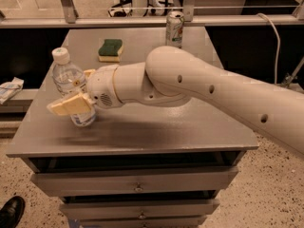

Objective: Knock blue plastic bottle over

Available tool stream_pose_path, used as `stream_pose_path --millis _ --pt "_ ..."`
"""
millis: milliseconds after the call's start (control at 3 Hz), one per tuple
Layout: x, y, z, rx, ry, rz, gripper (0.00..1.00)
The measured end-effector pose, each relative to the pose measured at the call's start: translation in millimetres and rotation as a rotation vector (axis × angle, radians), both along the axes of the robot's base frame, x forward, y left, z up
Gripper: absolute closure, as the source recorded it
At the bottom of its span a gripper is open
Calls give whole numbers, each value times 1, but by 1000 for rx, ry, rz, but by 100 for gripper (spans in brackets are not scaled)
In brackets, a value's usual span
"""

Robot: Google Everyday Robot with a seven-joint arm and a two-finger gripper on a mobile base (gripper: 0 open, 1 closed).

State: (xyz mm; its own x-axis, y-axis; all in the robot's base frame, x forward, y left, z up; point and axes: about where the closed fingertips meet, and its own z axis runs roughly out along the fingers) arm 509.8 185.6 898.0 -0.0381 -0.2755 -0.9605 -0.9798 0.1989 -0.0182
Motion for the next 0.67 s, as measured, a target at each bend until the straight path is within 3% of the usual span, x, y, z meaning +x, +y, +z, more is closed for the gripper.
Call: stream_pose_path --millis 333,667 --pt "25 -21 9 -44 -25 -18 82" --pt "67 -65 36 -157 -40 -29 100"
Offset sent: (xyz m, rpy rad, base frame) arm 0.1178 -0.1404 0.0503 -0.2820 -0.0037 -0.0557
